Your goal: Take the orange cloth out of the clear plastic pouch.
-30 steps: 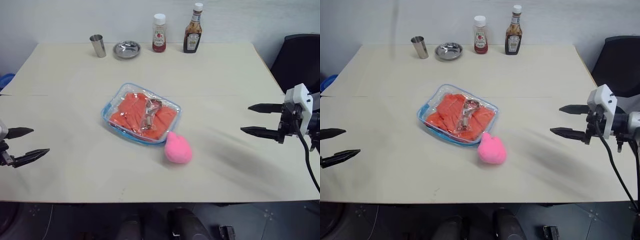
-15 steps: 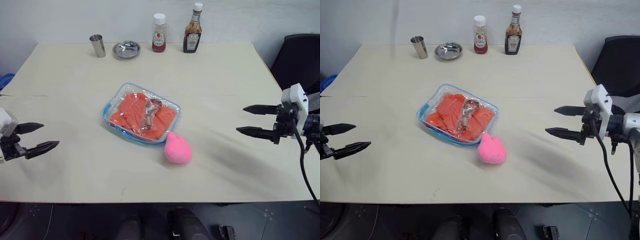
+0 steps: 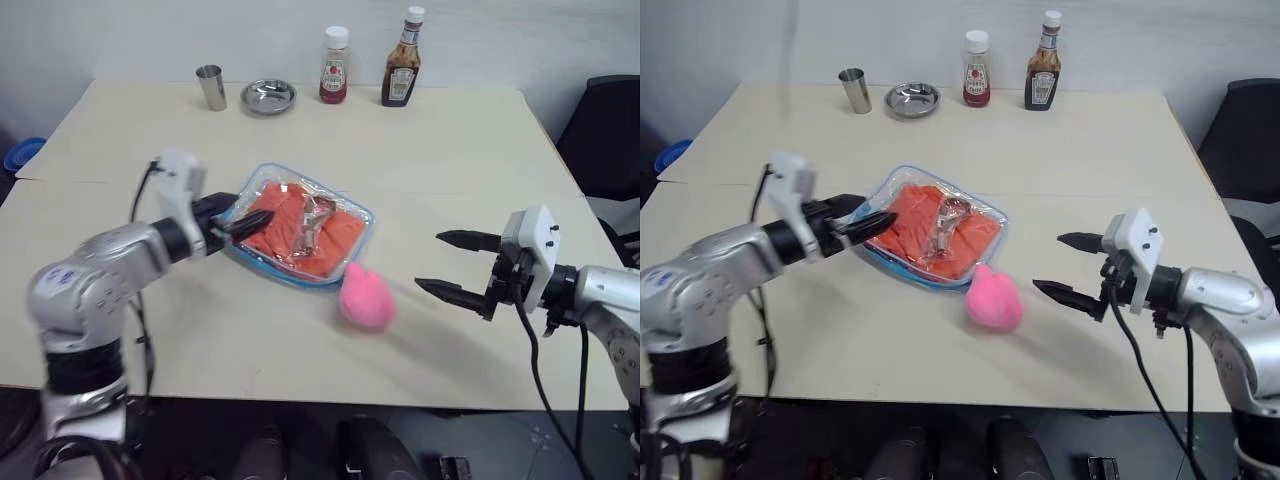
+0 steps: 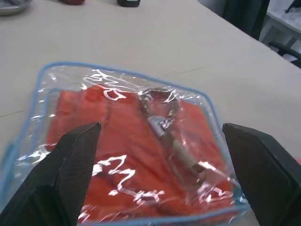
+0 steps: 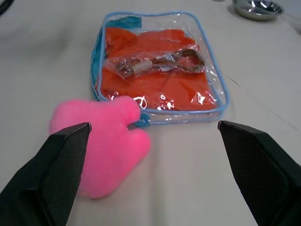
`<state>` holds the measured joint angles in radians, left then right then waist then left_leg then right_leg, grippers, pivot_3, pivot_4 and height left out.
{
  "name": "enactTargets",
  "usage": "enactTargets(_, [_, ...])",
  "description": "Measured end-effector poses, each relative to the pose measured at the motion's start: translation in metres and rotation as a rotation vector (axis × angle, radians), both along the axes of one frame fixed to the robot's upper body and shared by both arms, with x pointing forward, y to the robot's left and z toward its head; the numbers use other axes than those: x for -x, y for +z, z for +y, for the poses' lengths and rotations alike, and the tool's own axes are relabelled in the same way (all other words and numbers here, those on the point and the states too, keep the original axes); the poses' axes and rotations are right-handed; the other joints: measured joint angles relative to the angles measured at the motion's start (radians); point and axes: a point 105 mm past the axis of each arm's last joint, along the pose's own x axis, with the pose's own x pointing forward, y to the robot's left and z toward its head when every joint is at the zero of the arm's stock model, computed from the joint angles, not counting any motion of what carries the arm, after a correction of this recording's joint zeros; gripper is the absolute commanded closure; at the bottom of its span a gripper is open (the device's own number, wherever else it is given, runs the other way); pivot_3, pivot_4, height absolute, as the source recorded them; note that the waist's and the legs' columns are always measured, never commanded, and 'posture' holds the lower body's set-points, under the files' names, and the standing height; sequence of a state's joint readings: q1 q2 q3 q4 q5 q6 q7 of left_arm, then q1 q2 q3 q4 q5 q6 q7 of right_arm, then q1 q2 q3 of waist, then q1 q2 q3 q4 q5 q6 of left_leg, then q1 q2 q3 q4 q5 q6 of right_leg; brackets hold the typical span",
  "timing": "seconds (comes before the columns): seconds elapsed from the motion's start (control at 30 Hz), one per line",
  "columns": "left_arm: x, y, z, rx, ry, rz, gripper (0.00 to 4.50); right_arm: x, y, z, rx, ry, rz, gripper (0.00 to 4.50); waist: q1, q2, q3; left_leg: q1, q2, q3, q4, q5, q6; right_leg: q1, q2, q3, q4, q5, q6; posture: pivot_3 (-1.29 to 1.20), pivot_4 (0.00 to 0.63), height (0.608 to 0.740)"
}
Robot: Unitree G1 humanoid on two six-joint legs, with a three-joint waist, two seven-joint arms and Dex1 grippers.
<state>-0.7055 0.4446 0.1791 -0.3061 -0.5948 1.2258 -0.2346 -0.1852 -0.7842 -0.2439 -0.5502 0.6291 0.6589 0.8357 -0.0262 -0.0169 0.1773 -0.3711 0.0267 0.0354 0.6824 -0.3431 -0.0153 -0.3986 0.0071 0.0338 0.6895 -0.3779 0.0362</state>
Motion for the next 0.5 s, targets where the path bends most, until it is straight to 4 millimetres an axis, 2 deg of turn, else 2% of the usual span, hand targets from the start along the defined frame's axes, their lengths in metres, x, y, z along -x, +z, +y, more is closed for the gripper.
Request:
enactTargets(0.13, [-0.023, -0.013, -0.021, -0.086, 0.067, 0.064, 0.14, 0.006, 0.003, 0.009, -0.018, -0.014, -0.016, 0.00, -0.002, 0.000, 0.000, 0.002, 0.000, 0.000, 0.000, 0.000, -0.001, 0.000, 0.000, 0.001, -0.001, 0.000, 0.000, 0.00, 0.150, 0.740])
enactTargets(0.3, [-0.049, -0.052, -0.036, -0.095, 0.122, 0.215, 0.14, 0.007, -0.002, 0.010, -0.041, -0.050, -0.003, 0.00, 0.001, 0.000, 0.000, 0.001, 0.000, 0.000, 0.000, 0.000, -0.001, 0.000, 0.000, 0.001, -0.001, 0.000, 0.000, 0.00, 0.150, 0.740])
enactTargets(0.5, [-0.057, -0.052, -0.065, -0.078, 0.051, 0.216, 0.14, 0.008, -0.001, 0.014, -0.052, -0.058, -0.018, 0.00, 0.004, 0.000, 0.000, 0.001, 0.000, 0.000, 0.000, 0.001, -0.001, 0.000, 0.000, 0.001, -0.001, 0.000, 0.000, 0.00, 0.150, 0.740])
